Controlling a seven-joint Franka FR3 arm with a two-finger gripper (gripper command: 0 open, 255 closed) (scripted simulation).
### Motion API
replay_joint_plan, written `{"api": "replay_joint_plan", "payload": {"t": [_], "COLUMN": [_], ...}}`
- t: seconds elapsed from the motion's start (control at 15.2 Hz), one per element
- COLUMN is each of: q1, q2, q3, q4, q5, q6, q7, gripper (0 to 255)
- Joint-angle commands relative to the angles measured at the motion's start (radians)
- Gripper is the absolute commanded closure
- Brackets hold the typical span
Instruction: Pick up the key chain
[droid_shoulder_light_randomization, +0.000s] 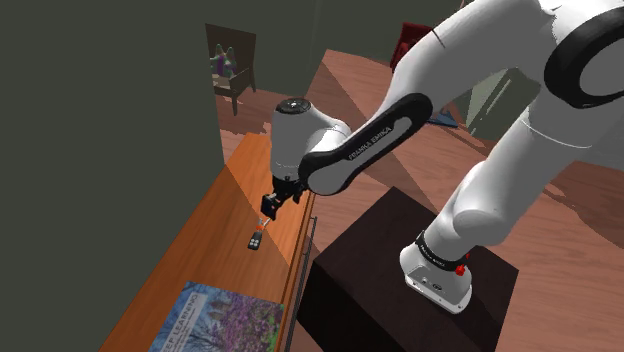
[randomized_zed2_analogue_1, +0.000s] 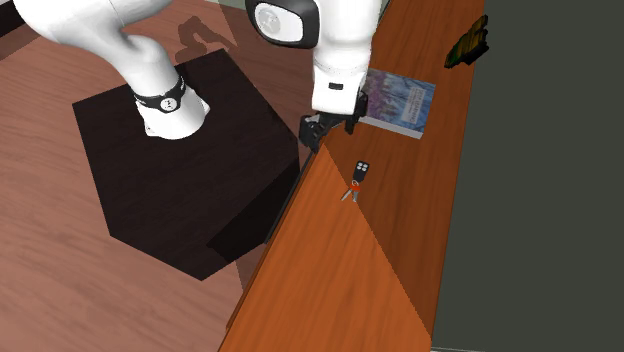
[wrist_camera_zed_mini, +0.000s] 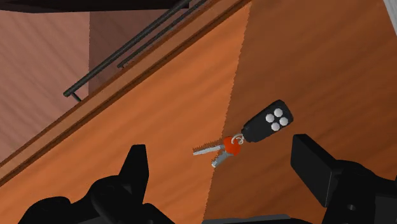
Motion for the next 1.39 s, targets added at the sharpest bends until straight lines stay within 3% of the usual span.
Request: {"api": "replay_joint_plan", "payload": {"t": [0.0, 0.46, 1.12, 1.19, 1.32], "q1": [0.007, 0.134, 0.185, 0.184, 0.185], "q2": [0.097, 0.393, 0.492, 0.493, 0.493], "q3": [0.004, -0.077, -0.142, -0.142, -0.142], "q4": [0.035, 0.223, 0.246, 0.247, 0.246], "q5": [-0.077, -0.304, -0.373, -0.373, -0.373], "q6": [0.057, 0.15, 0.224, 0.224, 0.224], "q7": [0.074, 0.294, 0.345, 0.344, 0.345], "gripper": [0, 0, 0, 255, 255]}}
